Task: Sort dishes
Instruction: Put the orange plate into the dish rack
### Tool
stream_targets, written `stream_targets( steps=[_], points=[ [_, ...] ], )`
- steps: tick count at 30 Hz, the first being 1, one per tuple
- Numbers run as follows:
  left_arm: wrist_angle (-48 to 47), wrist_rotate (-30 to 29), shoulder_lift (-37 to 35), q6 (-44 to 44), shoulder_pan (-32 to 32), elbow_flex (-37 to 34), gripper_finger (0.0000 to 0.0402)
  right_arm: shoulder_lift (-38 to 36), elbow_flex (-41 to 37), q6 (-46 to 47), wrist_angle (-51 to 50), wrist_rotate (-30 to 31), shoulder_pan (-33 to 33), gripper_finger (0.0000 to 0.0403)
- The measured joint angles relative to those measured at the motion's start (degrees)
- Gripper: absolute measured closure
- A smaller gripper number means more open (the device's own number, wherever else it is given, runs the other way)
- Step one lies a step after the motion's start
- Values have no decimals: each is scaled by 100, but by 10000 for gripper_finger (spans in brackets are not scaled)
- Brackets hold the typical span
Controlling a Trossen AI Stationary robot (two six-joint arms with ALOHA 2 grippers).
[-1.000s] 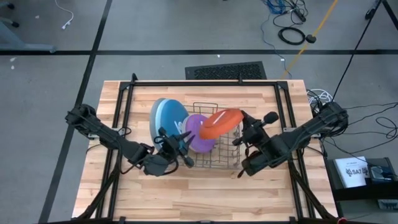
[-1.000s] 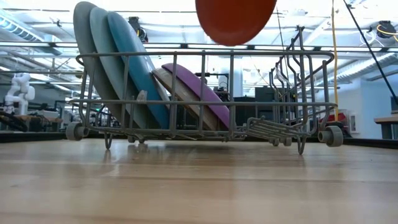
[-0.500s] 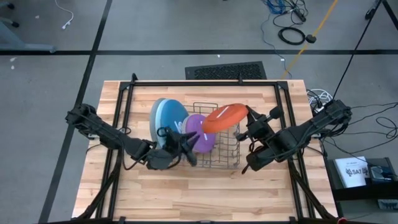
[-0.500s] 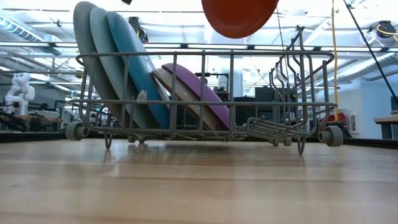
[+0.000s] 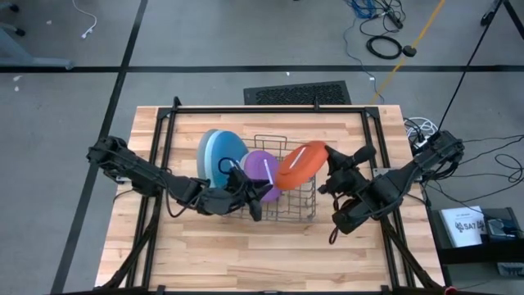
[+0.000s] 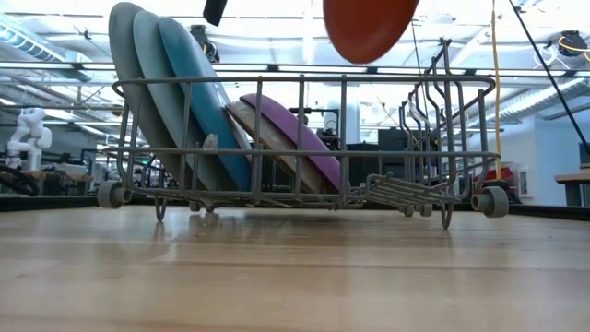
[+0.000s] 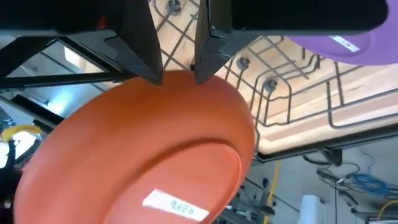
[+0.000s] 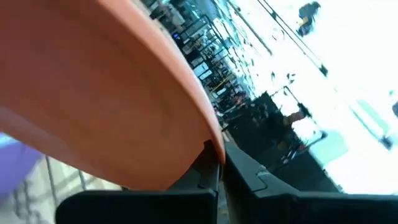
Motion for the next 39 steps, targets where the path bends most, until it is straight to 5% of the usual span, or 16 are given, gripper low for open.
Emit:
stream_targets(
  steps=[11, 18, 27, 32, 39],
  points=[
    [-148, -11, 0, -28, 12, 0, 226, -23, 33, -1003, 382, 19, 285, 403],
    [-75, 1035, 37, -1255, 290, 4, 156, -26, 33, -1001, 408, 24, 285, 403],
    [-110, 2172, 50, -2811, 846, 4, 148, -37, 35, -1023, 504, 108, 302, 403],
    [-61, 2624, 6, -2717, 1132, 3, 148, -37, 35, -1037, 501, 86, 300, 403],
    [262, 2591, -413, -1472, 1194, 4, 148, -24, 43, -827, 553, -34, 309, 403]
  ],
)
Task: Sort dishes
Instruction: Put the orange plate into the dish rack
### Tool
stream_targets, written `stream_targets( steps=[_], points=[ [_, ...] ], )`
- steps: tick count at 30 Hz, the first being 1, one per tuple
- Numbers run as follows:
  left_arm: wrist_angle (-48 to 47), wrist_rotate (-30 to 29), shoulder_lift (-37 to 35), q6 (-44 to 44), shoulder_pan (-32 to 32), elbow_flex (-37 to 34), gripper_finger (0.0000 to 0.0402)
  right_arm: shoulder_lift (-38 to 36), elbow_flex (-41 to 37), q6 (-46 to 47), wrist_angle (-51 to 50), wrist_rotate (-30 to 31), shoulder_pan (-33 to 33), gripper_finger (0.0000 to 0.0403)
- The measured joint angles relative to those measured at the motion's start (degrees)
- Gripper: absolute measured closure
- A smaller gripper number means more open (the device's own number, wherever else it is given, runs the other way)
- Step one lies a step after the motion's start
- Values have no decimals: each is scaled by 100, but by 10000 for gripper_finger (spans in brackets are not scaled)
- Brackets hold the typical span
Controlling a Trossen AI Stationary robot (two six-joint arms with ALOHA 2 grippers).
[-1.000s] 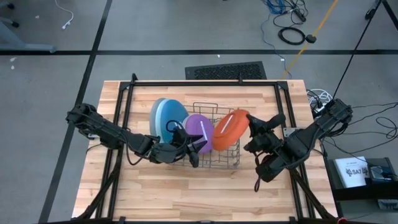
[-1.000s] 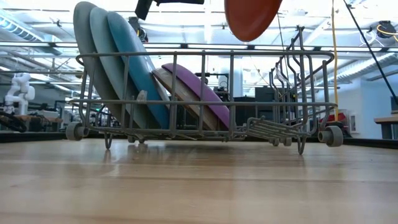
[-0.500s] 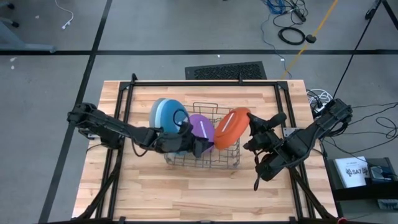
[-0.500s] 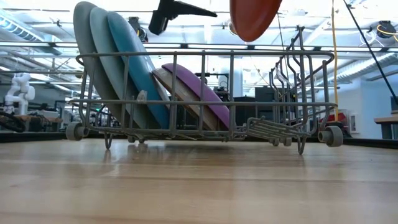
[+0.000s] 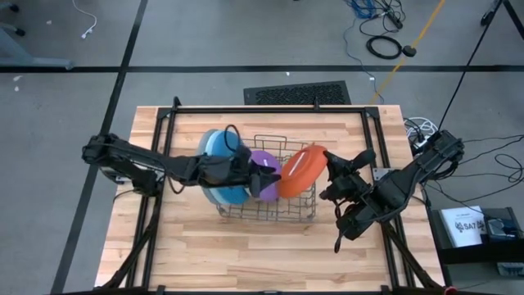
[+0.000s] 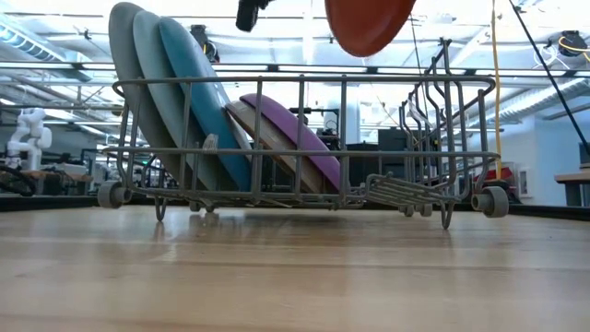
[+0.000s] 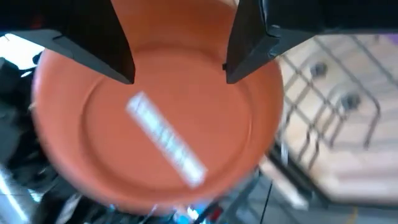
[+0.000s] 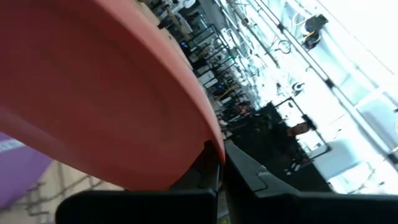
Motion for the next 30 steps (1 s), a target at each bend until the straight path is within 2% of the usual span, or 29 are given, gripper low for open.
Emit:
stream_targets(
  steps=[7, 13, 20, 30],
  points=[
    [-85, -689, -241, 504, -158, -2, 148, -34, -4, 871, -35, 17, -251, 403],
    [396, -922, -682, 2070, -308, 28, 148, -33, -6, 1580, -57, 29, -502, 403],
    [23, -957, -582, 3287, -703, 13, 148, -33, -20, 2135, -235, 52, -657, 403],
    [-362, -1155, -104, 5813, -1148, 6, 148, -28, -481, 2904, -234, 50, -717, 403]
  ],
)
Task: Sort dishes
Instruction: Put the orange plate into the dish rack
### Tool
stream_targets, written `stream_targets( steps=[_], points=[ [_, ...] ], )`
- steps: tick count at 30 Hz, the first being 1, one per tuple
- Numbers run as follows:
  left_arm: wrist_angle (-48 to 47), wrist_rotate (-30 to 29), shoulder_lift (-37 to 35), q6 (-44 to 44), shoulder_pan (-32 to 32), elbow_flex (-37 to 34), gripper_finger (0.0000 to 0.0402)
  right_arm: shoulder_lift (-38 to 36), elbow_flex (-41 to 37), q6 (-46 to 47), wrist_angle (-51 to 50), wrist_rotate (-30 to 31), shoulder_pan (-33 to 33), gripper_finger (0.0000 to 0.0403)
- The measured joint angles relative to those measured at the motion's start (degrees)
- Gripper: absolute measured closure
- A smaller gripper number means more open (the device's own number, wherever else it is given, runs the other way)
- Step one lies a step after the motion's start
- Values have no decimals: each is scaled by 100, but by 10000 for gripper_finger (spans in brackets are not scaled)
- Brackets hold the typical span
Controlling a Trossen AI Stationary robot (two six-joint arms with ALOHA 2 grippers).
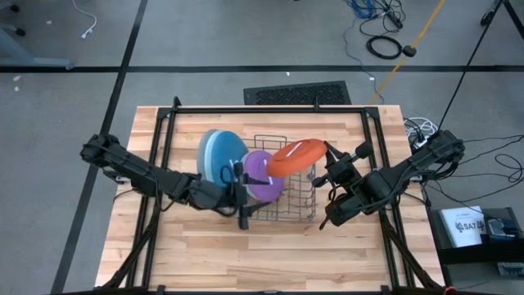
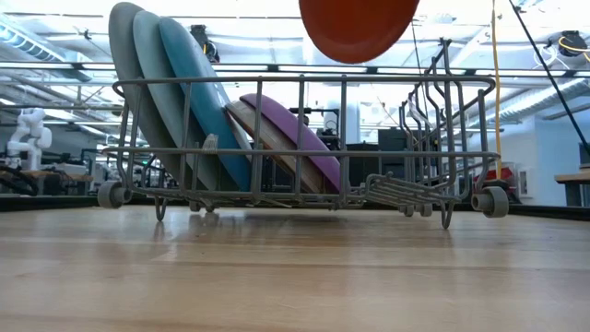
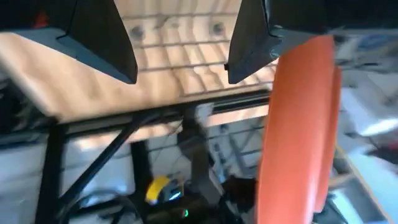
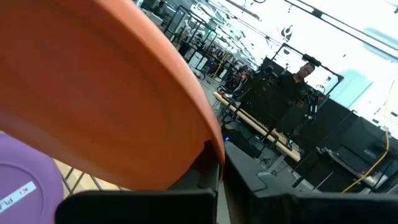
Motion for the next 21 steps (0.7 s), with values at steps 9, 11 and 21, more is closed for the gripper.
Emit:
stream_targets(
  steps=[9, 11, 21],
  points=[
    [-309, -2697, -149, -952, -343, -4, 148, -2, -35, 208, 65, 4, 215, 403],
    [-278, -2136, -176, -1281, -337, 1, 148, -2, -35, 303, 75, 9, 242, 403],
    [-203, -1750, 162, 149, -447, -1, 148, 4, -35, 437, 311, 2, 456, 403]
  ],
)
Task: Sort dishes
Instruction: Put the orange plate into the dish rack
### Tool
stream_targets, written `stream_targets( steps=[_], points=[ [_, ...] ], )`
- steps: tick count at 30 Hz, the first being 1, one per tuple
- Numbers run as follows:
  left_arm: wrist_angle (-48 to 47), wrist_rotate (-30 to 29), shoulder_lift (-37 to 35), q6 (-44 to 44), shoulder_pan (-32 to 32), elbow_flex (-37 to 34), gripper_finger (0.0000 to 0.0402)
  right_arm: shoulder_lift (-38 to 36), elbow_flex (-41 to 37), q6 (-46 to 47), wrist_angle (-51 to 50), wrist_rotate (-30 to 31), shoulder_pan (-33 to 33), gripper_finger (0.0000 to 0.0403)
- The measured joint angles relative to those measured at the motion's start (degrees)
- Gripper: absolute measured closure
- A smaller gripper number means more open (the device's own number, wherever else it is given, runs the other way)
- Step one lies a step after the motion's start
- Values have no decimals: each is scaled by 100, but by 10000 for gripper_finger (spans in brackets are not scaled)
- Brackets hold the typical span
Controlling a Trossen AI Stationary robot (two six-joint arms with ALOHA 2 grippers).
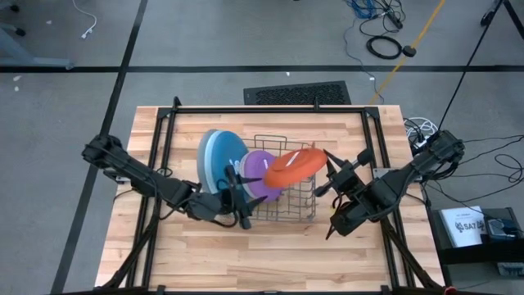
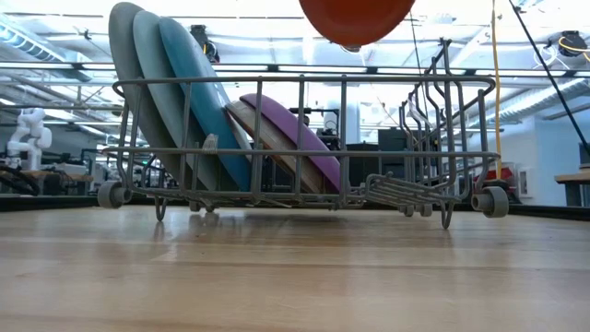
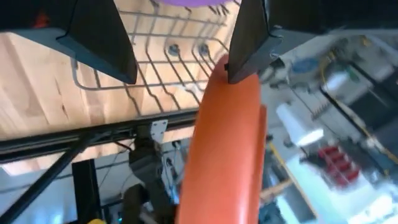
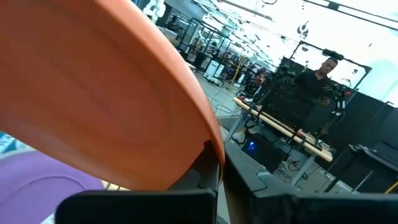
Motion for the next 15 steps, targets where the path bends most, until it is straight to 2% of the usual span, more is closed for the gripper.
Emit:
stream_targets(
  steps=[3, 9, 15],
  points=[
    [260, -158, 29, 577, -25, 0, 148, 2, 0, 208, 17, -3, 127, 403],
    [911, -264, 36, 604, 85, 2, 148, 30, 0, 420, 47, 14, 230, 403],
    [1364, 151, 187, 603, 382, 2, 148, 169, 0, 418, 234, 14, 172, 403]
  ],
)
